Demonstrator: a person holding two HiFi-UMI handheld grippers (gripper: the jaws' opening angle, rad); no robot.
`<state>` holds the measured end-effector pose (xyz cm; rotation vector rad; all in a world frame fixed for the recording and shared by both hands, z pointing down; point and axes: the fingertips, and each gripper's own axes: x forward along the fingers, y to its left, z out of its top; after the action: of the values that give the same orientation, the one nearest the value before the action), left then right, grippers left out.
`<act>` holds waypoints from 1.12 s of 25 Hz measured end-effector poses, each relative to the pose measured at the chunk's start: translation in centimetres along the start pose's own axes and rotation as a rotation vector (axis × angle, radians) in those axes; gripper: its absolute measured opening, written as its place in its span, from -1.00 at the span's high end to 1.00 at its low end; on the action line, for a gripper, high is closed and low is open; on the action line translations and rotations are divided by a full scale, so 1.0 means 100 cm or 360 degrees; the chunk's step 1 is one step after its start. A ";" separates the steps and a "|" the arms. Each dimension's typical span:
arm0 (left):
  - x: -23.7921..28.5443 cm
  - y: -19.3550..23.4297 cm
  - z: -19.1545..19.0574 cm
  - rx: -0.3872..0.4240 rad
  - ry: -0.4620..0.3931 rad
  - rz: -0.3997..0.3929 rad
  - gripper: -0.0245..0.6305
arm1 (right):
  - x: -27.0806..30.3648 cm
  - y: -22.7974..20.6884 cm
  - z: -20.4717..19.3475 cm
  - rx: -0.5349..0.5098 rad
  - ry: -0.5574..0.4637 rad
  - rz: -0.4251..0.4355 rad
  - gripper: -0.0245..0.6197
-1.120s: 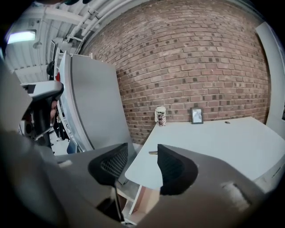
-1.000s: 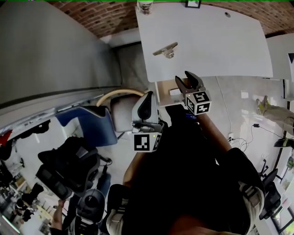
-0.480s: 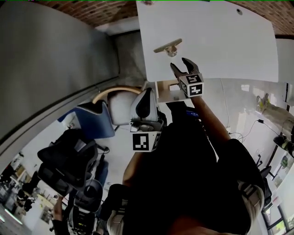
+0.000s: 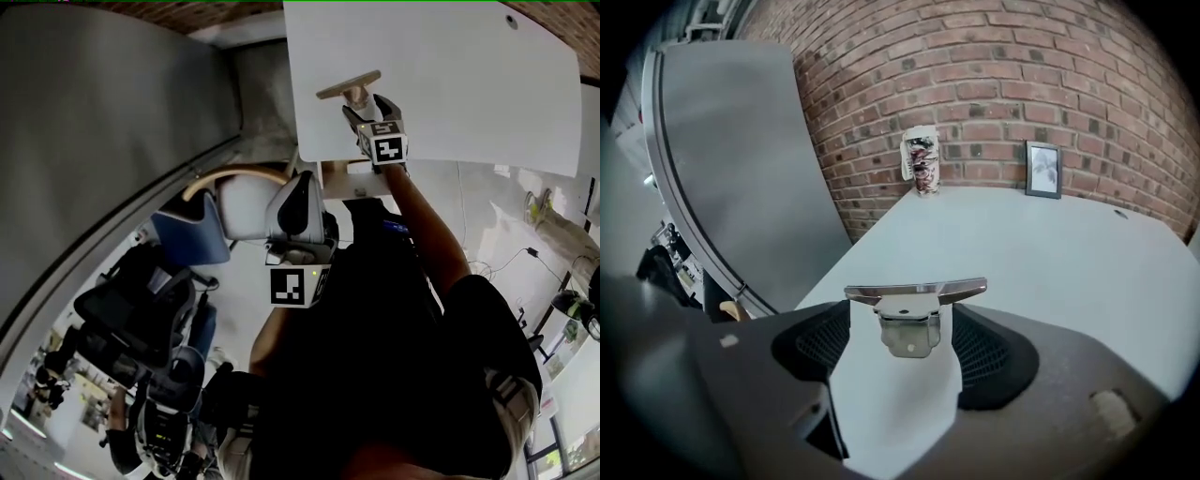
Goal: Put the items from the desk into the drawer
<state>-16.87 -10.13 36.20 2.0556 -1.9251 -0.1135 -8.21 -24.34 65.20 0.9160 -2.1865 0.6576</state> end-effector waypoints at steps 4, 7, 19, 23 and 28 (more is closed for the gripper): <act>0.004 0.006 -0.002 -0.0020 0.0016 0.0033 0.89 | 0.018 -0.004 -0.002 -0.0050 0.0037 -0.0036 -0.14; 0.007 0.009 -0.005 -0.0029 0.0019 0.0050 0.89 | 0.030 -0.004 -0.003 -0.0077 0.0053 -0.0043 -0.14; -0.004 0.015 -0.001 -0.0035 -0.0005 0.0095 0.89 | 0.037 -0.008 -0.008 -0.0175 0.0085 -0.0126 0.04; -0.013 0.016 0.006 -0.0041 -0.0047 0.0088 0.89 | 0.035 -0.006 -0.009 -0.0163 0.0089 -0.0108 0.04; -0.029 0.014 0.012 -0.0020 -0.0077 0.0072 0.89 | 0.017 -0.006 -0.018 -0.0147 0.0106 -0.0099 0.05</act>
<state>-18.84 -7.53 35.01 2.0178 -1.9933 -0.1660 -7.99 -24.24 67.80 0.8979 -2.1024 0.5451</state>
